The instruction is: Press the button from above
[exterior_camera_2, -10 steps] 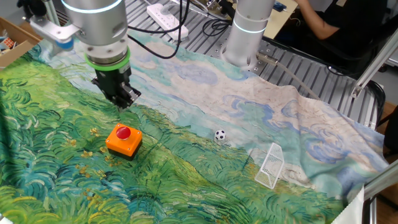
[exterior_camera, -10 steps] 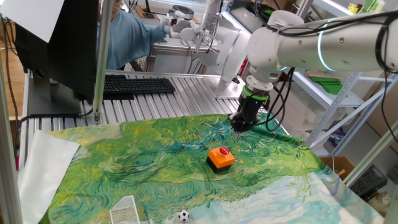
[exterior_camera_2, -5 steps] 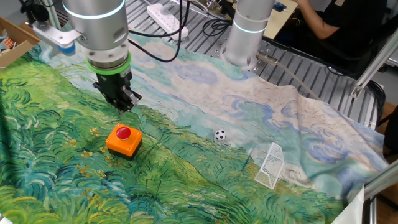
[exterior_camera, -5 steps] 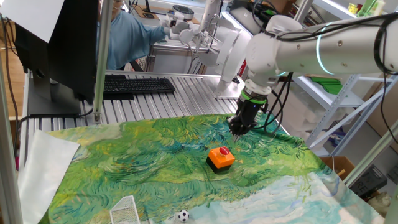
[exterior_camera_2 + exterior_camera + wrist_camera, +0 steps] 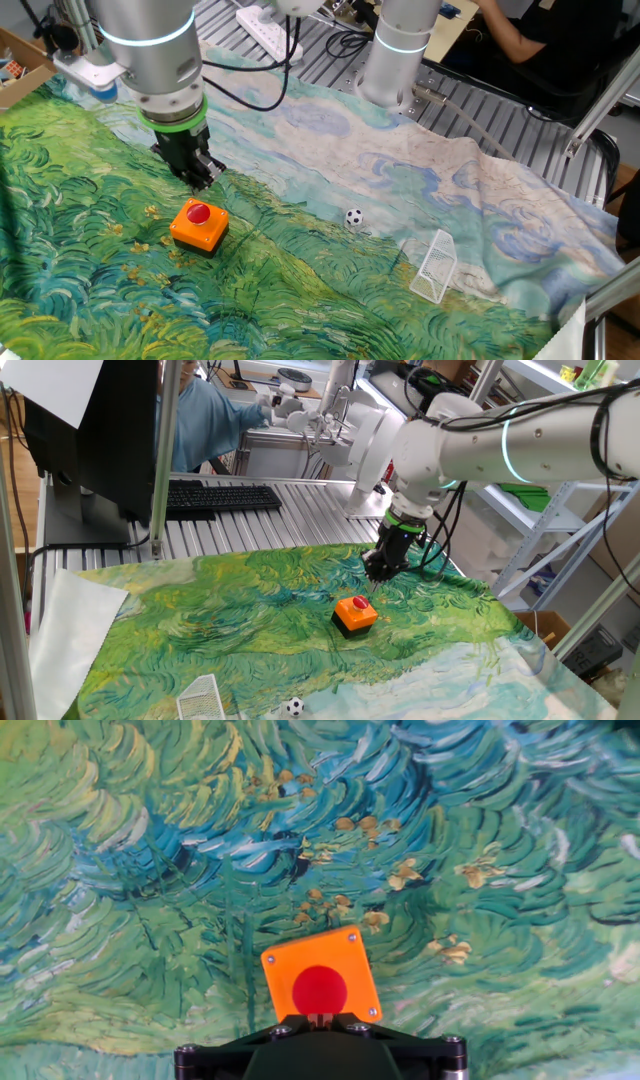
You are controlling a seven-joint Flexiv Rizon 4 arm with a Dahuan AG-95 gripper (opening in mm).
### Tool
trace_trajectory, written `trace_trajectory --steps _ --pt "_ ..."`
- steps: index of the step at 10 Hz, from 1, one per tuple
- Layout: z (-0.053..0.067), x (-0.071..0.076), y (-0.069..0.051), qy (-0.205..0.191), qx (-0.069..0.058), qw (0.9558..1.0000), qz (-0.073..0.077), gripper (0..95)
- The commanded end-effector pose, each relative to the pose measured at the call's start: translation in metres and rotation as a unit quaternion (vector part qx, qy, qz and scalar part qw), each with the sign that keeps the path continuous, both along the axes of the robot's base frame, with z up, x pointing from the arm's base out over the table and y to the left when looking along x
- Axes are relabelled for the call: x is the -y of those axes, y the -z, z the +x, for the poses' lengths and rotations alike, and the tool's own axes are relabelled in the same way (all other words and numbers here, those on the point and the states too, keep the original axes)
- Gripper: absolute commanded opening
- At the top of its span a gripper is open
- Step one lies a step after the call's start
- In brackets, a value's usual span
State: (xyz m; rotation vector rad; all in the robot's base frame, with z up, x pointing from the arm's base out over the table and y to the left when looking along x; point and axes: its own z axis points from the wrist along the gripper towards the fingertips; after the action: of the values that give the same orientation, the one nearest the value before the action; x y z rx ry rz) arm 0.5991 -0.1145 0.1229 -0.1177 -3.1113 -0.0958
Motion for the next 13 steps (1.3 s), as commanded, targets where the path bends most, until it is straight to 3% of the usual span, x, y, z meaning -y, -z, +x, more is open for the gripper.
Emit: trace_trajectory --steps 1,5,8,9,10,11,13 --pt "-0.001 0.000 0.001 0.001 -0.001 1.0000 0.001 0.0" --pt "0.001 -0.001 0.016 0.005 0.004 1.0000 0.003 0.0" --pt "0.010 0.007 0.027 0.004 0.012 0.9999 0.004 0.0" --pt "0.014 0.012 0.033 0.002 0.015 0.9998 0.009 0.0" --pt "0.006 0.007 0.047 0.015 0.024 0.9995 0.011 0.0" --pt "0.003 0.005 0.051 0.018 0.033 0.9992 0.013 0.0" --pt "0.007 0.008 0.047 0.015 0.030 0.9994 0.007 0.0"
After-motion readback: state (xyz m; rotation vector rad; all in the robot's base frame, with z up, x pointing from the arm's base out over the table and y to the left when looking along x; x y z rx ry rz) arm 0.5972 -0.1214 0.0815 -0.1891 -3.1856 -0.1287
